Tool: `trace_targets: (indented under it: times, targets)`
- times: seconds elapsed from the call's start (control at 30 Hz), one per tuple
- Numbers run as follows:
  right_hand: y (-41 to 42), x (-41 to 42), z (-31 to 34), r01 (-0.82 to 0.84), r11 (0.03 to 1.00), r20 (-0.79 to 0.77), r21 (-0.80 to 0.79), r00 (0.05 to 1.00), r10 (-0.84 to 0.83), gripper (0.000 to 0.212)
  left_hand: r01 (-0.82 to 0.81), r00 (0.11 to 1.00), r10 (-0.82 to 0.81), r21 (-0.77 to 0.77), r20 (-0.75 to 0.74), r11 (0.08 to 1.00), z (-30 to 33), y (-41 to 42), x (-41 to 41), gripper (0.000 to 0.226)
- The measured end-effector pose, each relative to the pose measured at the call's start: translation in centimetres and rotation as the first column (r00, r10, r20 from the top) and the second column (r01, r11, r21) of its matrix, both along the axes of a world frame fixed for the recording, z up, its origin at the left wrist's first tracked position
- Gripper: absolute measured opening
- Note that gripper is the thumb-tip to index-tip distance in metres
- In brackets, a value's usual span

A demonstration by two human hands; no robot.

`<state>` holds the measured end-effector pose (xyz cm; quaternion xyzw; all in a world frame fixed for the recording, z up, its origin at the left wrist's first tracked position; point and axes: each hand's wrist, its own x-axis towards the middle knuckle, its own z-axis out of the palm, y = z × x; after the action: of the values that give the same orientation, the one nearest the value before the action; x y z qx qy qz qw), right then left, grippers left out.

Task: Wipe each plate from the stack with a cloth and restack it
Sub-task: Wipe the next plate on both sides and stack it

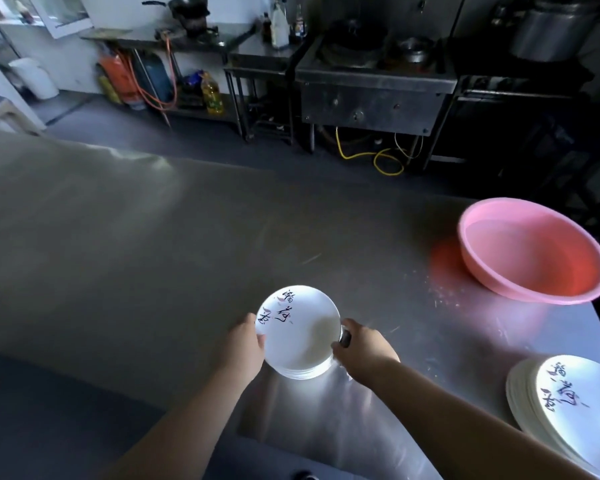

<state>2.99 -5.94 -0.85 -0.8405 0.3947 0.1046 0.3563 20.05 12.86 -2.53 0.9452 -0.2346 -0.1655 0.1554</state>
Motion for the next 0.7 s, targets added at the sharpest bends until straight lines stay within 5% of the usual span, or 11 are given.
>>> trace_targets:
  times: [0.3, 0.5, 0.7]
  targets:
    - [0.8, -1.1, 0.3, 0.158, 0.987, 0.071, 0.027, 0.985, -0.160, 0.015, -0.148, 0.948, 0.044, -0.313, -0.314, 0.938, 0.8, -1.0, 0.1, 0.020]
    - [-0.7, -6.2, 2.6, 0.277, 0.961, 0.159, 0.019, 0.948, -0.276, 0.047, 0.028, 0.950, -0.141, -0.377, -0.277, 0.926, 0.6, -2.2, -3.9, 0.029]
    - [-2.6, -13.8, 2.3, 0.361, 0.932, 0.089, 0.019, 0.928, -0.361, 0.047, 0.048, 0.959, -0.165, -0.438, -0.231, 0.898, -1.8, -5.0, -11.6, 0.029]
